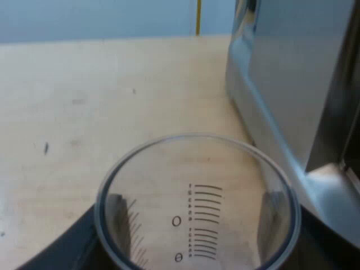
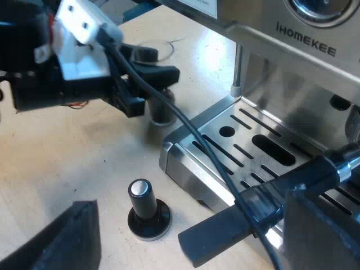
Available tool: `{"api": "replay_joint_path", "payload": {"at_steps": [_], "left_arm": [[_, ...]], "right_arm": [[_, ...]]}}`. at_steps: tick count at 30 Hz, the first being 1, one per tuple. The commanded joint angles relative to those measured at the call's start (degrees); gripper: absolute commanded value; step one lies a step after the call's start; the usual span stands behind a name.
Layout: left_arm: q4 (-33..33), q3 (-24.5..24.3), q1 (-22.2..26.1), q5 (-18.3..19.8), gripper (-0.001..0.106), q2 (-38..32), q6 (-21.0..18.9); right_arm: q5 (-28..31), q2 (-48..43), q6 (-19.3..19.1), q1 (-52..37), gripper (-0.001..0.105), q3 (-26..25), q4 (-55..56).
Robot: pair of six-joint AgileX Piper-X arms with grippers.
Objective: Pour the beans into the coffee machine
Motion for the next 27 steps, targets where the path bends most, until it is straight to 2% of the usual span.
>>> {"api": "replay_joint_path", "payload": {"at_steps": [1, 7, 13, 22, 27], "left_arm": [[6.2, 0.0, -0.1, 0.1, 0.039, -8.4, -0.1], [17.8, 0.0, -0.1, 0.1, 0.039, -15.9, -0.1], [25.2, 0.0, -0.1, 0.1, 0.039, -23.0, 0.1], [43.4, 0.0, -0.1, 0.1, 0.039, -41.6, 0.2], [51.8, 0.0, -0.1, 0.1, 0.039, -49.6, 0.2]], "right_arm": [[0.0, -0.1, -0.2, 0.1, 0.069, -0.6, 0.0], [0.0, -0.1, -0.2, 0.1, 0.069, -0.6, -0.5], [0.0, -0.1, -0.2, 0.1, 0.069, -0.6, -1.4], [0.0, -0.1, -0.2, 0.1, 0.069, -0.6, -2.8], [0.0, -0.1, -0.2, 0.1, 0.069, -0.6, -3.3]]}}
